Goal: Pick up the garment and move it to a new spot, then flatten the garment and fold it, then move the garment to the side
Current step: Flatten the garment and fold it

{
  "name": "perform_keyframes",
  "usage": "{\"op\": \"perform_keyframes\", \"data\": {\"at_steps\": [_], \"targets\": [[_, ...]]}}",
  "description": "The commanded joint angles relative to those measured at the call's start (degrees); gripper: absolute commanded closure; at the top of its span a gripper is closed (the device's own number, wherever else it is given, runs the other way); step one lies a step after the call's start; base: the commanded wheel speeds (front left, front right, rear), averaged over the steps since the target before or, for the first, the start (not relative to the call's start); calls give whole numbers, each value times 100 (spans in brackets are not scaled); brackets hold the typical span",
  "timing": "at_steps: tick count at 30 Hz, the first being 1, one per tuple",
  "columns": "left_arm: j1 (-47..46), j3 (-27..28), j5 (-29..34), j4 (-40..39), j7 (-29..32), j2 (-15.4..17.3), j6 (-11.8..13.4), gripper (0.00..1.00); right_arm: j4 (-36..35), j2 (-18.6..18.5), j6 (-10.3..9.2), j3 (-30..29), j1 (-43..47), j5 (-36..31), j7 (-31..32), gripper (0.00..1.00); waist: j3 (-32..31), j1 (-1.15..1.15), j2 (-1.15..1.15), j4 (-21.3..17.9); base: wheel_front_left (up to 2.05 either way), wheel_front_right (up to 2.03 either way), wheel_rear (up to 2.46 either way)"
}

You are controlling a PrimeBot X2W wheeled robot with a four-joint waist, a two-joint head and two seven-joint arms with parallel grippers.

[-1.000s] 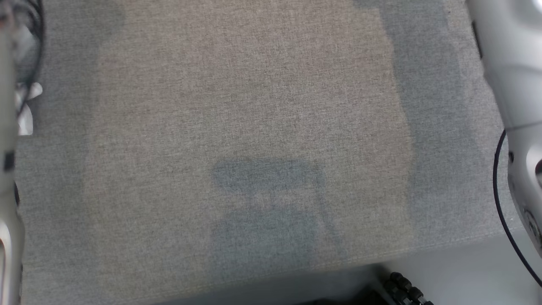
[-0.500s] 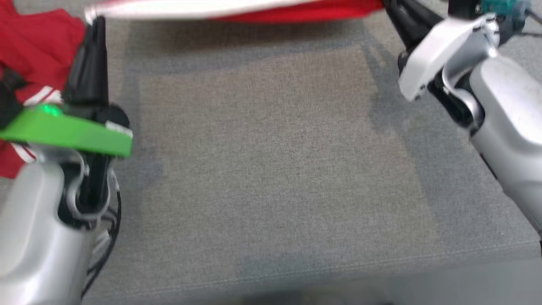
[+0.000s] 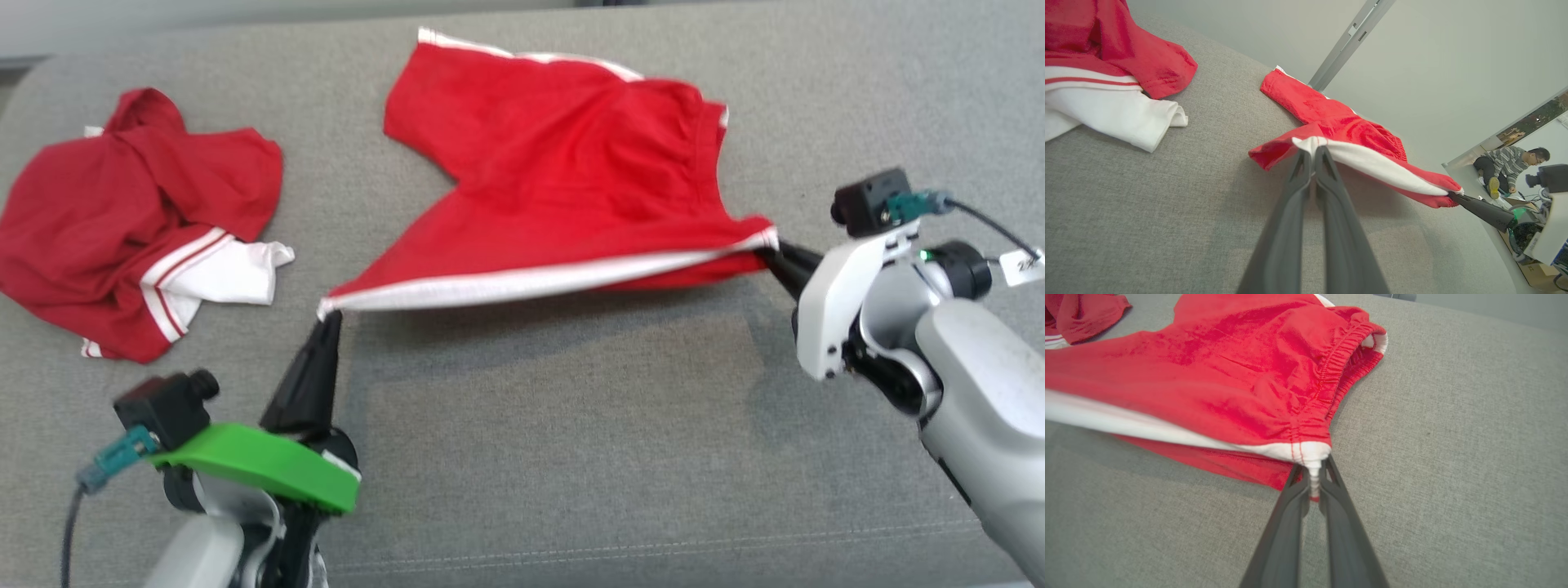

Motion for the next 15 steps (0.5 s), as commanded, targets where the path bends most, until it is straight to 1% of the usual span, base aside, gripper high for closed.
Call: {"op": "perform_keyframes", "data": {"at_steps": [1,6,8,11,15], "targets": [[237,-21,-85,-32,33,-4,72,100,-4,-101,-14,-108,274,-134,215,100,-486,1,0,181,0,0,0],[632,-173,-93,-118,126,33,193,100,-164,-85,-15,-391,883,-436,782,100,-747,1,0,203,0,0,0],[704,-186,-83,-154,146,51,228,100,-225,-85,-15,-458,1003,-500,876,100,-786,1,0,202,0,0,0],[899,-266,-23,-256,256,153,324,100,-450,-106,-16,-610,1386,-618,1163,100,-893,1,0,199,0,0,0],[1186,-315,-31,-491,416,305,482,100,-872,-121,-16,-858,1928,-589,1498,100,-976,1,0,180,0,0,0]]}}
